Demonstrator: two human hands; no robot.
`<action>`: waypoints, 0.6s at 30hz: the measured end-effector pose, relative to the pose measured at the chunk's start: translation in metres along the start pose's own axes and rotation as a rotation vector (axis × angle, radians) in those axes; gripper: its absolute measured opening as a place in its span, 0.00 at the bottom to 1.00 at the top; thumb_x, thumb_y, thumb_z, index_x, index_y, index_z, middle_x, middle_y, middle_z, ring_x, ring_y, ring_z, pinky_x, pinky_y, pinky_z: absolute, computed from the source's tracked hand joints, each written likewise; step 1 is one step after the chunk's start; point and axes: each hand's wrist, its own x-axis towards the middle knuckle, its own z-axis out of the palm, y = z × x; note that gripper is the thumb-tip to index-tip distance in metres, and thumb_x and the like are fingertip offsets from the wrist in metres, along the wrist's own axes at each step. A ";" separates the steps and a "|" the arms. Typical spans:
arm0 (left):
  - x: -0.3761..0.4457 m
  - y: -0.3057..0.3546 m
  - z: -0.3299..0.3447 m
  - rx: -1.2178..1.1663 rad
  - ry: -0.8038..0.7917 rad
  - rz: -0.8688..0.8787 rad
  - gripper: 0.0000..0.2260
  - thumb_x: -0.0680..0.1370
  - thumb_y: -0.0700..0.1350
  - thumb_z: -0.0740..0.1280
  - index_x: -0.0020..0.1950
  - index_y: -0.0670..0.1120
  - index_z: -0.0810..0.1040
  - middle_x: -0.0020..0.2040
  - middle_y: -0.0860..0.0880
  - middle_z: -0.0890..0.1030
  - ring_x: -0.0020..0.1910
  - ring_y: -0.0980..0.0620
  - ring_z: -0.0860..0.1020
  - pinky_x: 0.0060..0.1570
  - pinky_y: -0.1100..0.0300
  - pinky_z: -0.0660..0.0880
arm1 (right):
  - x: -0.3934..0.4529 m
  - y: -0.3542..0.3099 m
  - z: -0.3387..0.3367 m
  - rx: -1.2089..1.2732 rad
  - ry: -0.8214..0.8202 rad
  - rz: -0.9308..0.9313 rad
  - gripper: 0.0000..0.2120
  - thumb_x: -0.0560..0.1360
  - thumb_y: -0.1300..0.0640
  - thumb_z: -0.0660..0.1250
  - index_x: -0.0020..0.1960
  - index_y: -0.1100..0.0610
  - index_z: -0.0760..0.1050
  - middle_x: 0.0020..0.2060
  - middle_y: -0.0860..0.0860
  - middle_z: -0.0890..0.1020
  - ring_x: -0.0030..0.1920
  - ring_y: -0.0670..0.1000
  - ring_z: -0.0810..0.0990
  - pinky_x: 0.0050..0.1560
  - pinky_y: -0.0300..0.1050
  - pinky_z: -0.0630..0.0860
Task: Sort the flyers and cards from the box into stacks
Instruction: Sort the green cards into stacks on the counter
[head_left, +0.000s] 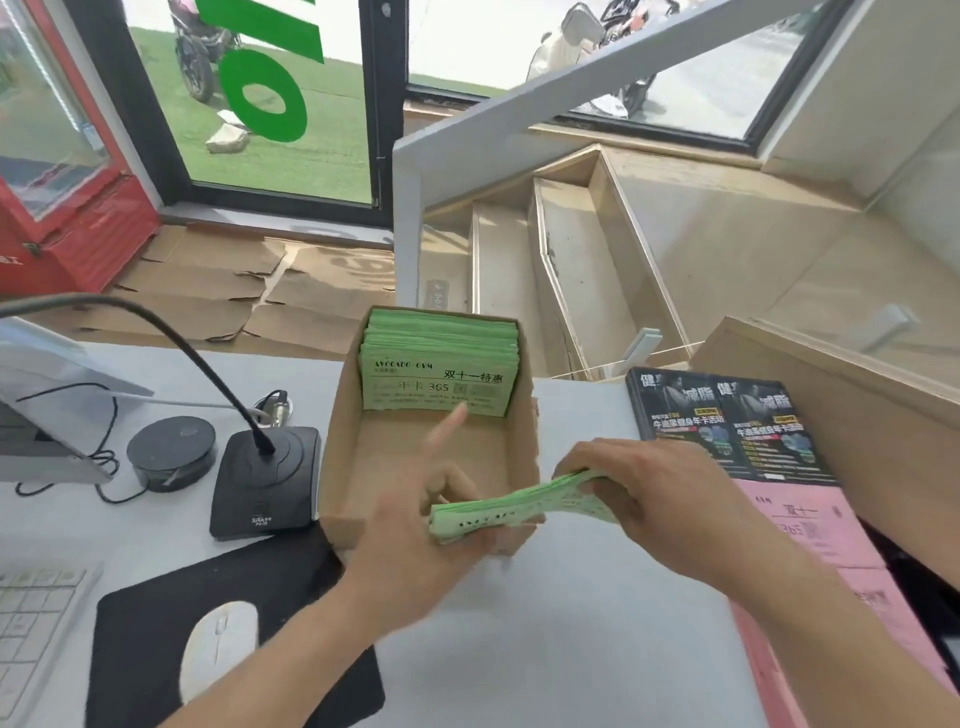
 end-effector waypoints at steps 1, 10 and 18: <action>-0.006 -0.002 0.014 0.045 -0.039 -0.002 0.39 0.71 0.38 0.80 0.71 0.68 0.70 0.37 0.55 0.76 0.36 0.58 0.76 0.39 0.63 0.75 | -0.014 0.009 0.005 0.036 -0.018 0.041 0.12 0.80 0.57 0.64 0.57 0.40 0.73 0.45 0.37 0.82 0.41 0.44 0.79 0.39 0.47 0.75; -0.079 -0.055 0.109 0.087 -0.140 -0.293 0.15 0.73 0.36 0.78 0.47 0.59 0.86 0.44 0.57 0.80 0.45 0.55 0.80 0.46 0.65 0.72 | -0.119 0.067 0.111 0.213 -0.138 0.254 0.12 0.78 0.53 0.69 0.59 0.40 0.79 0.50 0.37 0.84 0.52 0.43 0.80 0.57 0.45 0.75; -0.088 -0.046 0.135 0.045 0.045 -0.460 0.07 0.76 0.38 0.75 0.50 0.49 0.85 0.45 0.56 0.86 0.47 0.59 0.82 0.42 0.73 0.72 | -0.142 0.105 0.132 0.497 0.008 0.379 0.12 0.79 0.58 0.68 0.55 0.41 0.77 0.46 0.31 0.79 0.49 0.40 0.77 0.49 0.41 0.71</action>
